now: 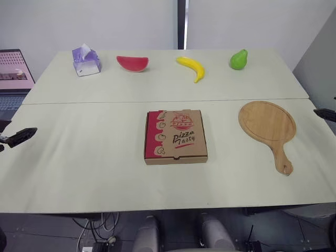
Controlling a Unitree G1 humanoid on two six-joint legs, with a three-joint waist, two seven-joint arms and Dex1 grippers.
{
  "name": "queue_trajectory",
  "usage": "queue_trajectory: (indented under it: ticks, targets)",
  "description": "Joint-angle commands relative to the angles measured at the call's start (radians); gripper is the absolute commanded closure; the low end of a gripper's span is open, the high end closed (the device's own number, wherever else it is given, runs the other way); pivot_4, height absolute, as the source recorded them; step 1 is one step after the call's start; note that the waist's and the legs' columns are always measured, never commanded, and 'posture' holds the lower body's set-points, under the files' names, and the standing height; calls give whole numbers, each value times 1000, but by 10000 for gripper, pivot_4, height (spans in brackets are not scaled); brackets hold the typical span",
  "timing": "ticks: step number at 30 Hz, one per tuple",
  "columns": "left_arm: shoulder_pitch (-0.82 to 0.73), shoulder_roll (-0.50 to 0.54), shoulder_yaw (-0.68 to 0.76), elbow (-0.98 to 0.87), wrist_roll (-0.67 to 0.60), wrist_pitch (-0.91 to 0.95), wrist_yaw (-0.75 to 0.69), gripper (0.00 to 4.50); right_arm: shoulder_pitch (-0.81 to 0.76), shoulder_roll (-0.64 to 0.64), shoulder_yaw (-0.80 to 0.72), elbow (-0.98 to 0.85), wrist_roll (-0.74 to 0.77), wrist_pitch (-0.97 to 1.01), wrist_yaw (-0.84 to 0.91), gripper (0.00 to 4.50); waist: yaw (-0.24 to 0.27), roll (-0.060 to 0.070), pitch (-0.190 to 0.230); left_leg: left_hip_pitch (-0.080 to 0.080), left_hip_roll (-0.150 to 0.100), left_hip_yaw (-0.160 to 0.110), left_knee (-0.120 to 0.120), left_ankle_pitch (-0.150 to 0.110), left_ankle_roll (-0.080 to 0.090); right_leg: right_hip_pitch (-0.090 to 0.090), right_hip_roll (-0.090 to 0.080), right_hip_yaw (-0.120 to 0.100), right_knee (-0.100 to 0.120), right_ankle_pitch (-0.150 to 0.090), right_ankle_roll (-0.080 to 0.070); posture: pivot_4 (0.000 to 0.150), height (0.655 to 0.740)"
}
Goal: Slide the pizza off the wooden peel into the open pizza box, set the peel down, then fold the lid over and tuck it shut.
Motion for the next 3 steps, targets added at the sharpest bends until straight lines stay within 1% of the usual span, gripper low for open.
queue_trajectory:
  ticks: [1,3]
  targets:
    - [5,24,7,0,-3,-15,-8,0,-20,-28,-9,4,-12,-33,-16,254,0,0,0,0,0,0,0,0,0,0,0,0,0,0,0,1500,7400]
    - [18,26,1,-6,10,-42,7,0,-26,-24,-7,9,-18,-38,-22,254,0,0,0,0,0,0,0,0,0,0,0,0,0,0,0,1500,7400]
